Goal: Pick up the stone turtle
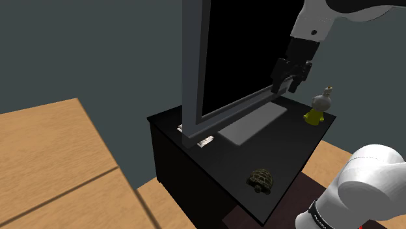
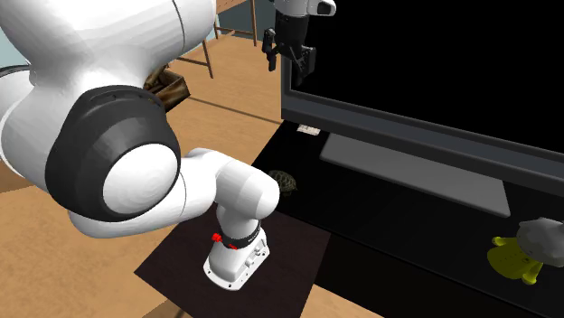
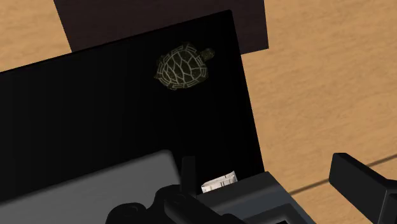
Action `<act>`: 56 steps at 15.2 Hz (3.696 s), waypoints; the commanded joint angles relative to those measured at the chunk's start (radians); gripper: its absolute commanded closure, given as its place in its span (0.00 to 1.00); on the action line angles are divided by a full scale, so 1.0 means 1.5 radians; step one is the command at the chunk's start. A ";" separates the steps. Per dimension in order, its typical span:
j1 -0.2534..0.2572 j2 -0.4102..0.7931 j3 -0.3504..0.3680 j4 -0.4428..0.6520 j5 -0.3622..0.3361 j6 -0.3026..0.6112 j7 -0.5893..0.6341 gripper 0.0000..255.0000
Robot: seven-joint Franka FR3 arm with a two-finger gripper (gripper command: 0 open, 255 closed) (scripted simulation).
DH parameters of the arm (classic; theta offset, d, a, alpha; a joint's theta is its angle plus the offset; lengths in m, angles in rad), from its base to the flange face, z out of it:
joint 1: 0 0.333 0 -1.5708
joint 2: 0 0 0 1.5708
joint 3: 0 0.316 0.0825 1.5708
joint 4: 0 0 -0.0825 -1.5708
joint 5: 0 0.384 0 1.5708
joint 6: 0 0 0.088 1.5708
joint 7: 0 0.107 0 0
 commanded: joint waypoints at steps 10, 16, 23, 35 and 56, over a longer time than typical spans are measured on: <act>-0.008 -0.048 0.130 -0.200 0.004 0.119 0.139 0.00; -0.001 -0.033 0.225 -0.305 0.022 0.205 0.240 0.00; 0.003 0.057 0.347 -0.392 0.050 0.329 0.372 0.00; -0.066 0.294 0.498 -0.440 0.018 0.552 0.542 0.00; -0.029 0.205 0.461 -0.427 0.047 0.455 0.504 1.00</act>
